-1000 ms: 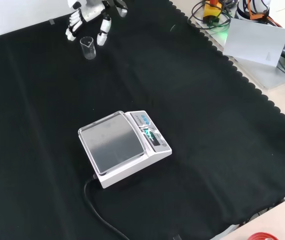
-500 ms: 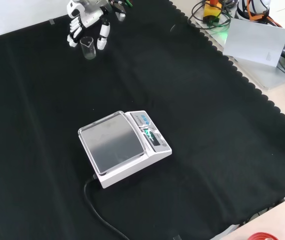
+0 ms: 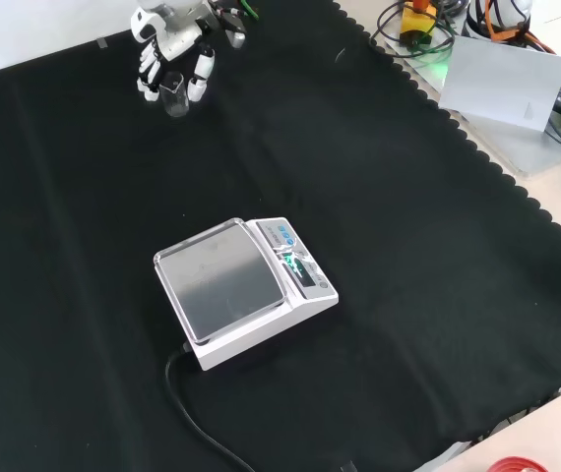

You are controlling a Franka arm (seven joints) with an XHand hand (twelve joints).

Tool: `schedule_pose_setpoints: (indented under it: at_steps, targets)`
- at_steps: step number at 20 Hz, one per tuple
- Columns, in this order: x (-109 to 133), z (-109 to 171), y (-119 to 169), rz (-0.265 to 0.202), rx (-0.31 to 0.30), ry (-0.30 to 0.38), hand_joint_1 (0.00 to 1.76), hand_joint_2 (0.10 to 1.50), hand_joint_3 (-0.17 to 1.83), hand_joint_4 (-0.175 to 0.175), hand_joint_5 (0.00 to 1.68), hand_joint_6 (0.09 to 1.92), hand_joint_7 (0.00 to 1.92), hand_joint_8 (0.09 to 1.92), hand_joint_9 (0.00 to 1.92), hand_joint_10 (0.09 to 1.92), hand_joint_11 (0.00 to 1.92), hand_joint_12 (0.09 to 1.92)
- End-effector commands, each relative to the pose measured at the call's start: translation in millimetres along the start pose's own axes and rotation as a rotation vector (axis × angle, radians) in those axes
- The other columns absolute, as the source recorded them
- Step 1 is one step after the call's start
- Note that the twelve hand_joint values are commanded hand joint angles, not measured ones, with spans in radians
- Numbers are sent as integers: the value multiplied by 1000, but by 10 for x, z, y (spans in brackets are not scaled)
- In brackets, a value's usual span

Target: Pick up the beaker.

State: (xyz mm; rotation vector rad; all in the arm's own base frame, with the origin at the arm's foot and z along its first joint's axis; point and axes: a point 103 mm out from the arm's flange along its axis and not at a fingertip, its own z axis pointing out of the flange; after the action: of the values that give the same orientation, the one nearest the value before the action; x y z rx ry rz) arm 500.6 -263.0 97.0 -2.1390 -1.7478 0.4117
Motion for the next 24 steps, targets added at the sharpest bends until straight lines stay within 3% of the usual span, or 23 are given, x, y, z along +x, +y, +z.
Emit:
schedule_pose_setpoints:
  at_steps: [1,5,12,23,24]
  targets:
    - [32,-4,59,-1,-6,-2,1015,1048,-175,-89,442,708,179,792,470,868,370,1370]
    - [35,-22,87,-3,-27,-5,1084,1105,-175,-117,479,853,213,815,541,870,475,1346]
    - [45,-44,110,-7,-48,-5,1170,1176,-175,-169,561,953,296,858,665,832,653,1253]
    - [70,-291,-67,-30,-73,-60,1188,1232,-175,-175,670,1016,448,908,767,813,761,1210]
    - [76,-327,-93,-31,-73,-68,1159,1243,-145,-175,708,1119,453,913,772,817,767,1211]
